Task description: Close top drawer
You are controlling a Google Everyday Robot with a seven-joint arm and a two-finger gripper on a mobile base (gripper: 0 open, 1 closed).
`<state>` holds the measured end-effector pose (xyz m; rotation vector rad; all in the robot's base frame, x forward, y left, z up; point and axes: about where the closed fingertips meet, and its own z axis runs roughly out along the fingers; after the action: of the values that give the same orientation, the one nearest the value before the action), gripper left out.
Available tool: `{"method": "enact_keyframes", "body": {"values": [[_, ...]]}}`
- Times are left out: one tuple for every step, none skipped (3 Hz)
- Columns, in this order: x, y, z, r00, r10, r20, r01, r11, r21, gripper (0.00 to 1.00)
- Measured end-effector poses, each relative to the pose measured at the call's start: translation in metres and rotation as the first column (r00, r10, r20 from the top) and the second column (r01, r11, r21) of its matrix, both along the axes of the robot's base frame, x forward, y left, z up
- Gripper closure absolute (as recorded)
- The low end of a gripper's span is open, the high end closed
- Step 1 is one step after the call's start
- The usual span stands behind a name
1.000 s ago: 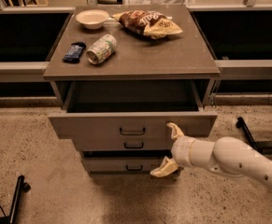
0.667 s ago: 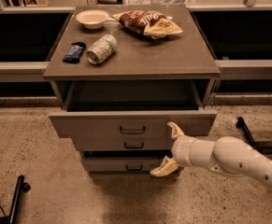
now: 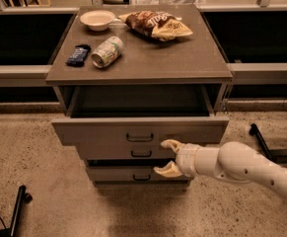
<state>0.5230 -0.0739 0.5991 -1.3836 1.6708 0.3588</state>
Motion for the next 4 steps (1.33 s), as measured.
{"method": "enact_keyframes", "body": {"values": [[0.018, 0.000, -0.006, 0.9998, 0.015, -0.009, -0.015, 1.000, -0.004, 0.69], [0.035, -0.008, -0.012, 0.9999, 0.006, -0.016, -0.006, 1.000, 0.003, 0.92], [0.053, -0.014, -0.018, 0.9996, -0.026, -0.010, 0.026, 1.000, 0.011, 0.83], [0.062, -0.017, -0.020, 0.9990, -0.044, 0.000, 0.044, 0.999, 0.012, 0.60]]}}
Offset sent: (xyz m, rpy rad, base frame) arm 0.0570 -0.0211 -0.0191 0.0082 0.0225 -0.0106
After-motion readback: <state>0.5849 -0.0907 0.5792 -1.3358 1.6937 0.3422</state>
